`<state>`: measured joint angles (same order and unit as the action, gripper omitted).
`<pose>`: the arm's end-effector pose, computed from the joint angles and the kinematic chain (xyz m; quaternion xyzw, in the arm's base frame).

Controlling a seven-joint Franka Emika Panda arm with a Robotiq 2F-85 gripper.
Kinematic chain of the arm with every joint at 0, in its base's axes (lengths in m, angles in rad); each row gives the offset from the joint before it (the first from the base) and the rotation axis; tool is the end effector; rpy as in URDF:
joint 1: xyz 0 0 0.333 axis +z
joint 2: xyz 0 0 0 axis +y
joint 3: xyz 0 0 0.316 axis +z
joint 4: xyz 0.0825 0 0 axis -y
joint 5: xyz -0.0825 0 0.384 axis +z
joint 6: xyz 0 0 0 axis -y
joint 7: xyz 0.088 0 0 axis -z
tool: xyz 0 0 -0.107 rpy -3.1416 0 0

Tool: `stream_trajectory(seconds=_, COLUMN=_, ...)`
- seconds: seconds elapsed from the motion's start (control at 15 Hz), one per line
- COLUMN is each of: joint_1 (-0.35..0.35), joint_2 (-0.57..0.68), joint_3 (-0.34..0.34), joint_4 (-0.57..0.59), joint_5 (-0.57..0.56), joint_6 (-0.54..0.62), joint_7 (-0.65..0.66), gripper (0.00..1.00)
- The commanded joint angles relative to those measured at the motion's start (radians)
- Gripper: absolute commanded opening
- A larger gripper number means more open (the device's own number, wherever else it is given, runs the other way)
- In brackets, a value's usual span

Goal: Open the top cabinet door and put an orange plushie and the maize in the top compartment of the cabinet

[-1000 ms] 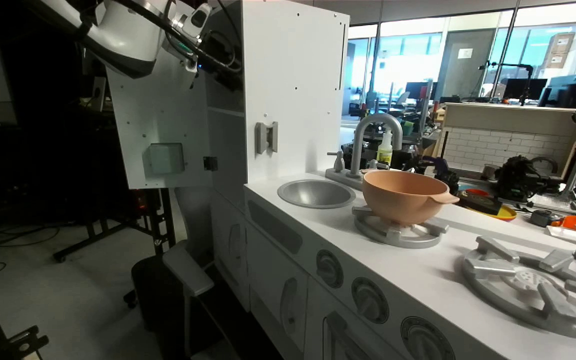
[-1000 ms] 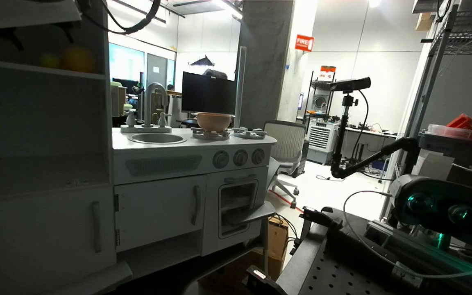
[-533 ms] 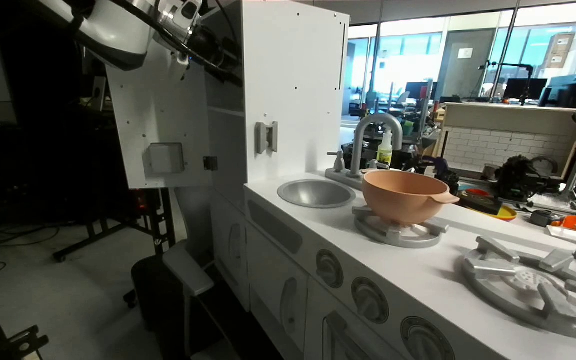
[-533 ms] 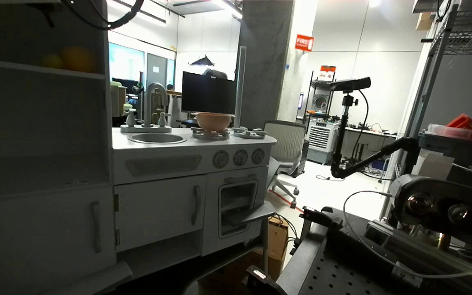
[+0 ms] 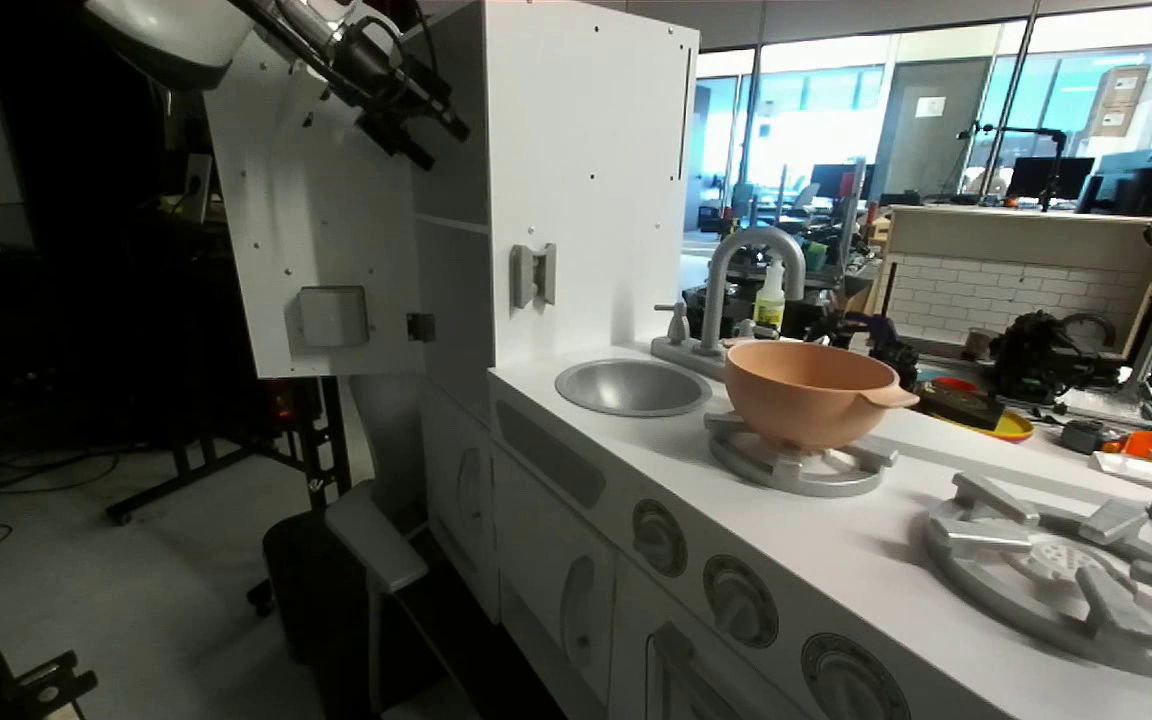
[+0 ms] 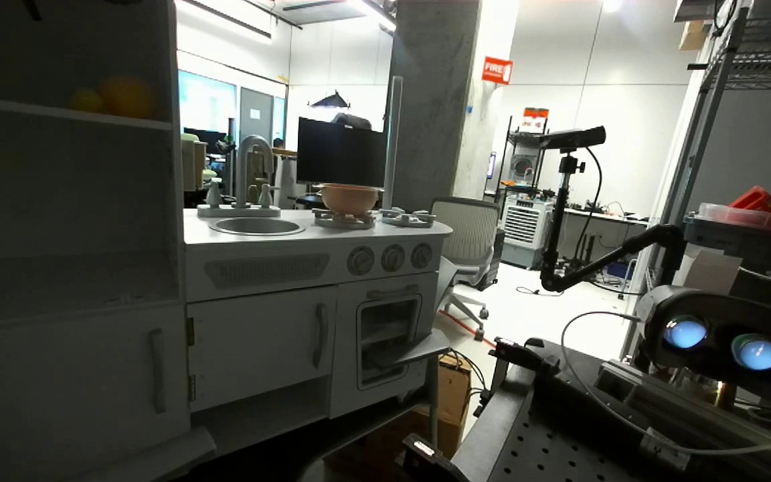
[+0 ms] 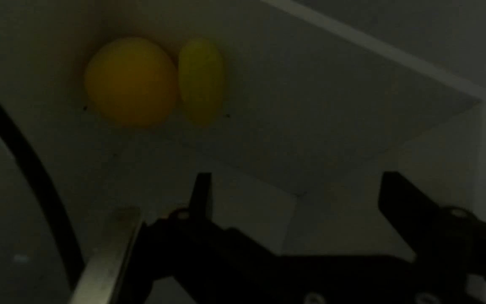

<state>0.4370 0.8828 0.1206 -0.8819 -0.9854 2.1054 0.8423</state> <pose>0.7305 0.3570 0.4250 0.9020 0.0132 0.3753 0.2132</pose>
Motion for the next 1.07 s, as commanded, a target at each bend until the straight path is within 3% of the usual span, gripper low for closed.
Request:
stream_trajectory(seconds=0.0, joint_1=-0.046, joint_2=-0.114, joint_3=0.095, joint_4=-0.108, joint_5=0.119, joint_6=-0.05, joint_7=-0.191, gripper=1.0)
stream_trajectory(seconds=0.2, joint_1=-0.087, joint_2=-0.199, joint_3=0.157, joint_4=-0.213, joint_5=0.205, joint_6=-0.077, joint_7=-0.318, gripper=1.0)
stream_trajectory(seconds=0.87, joint_1=-0.319, joint_2=-0.556, joint_3=0.358, joint_4=-0.764, joint_5=0.521, joint_6=-0.047, joint_7=-0.667, gripper=1.0)
stream_trajectory(seconds=0.93, joint_1=-0.339, joint_2=-0.602, joint_3=0.368, joint_4=-0.818, joint_5=0.548, joint_6=-0.037, joint_7=-0.683, gripper=1.0)
stream_trajectory(seconds=1.0, joint_1=-0.269, joint_2=-0.662, joint_3=0.261, joint_4=-0.869, joint_5=0.629, joint_6=-0.009, joint_7=-0.728, gripper=1.0)
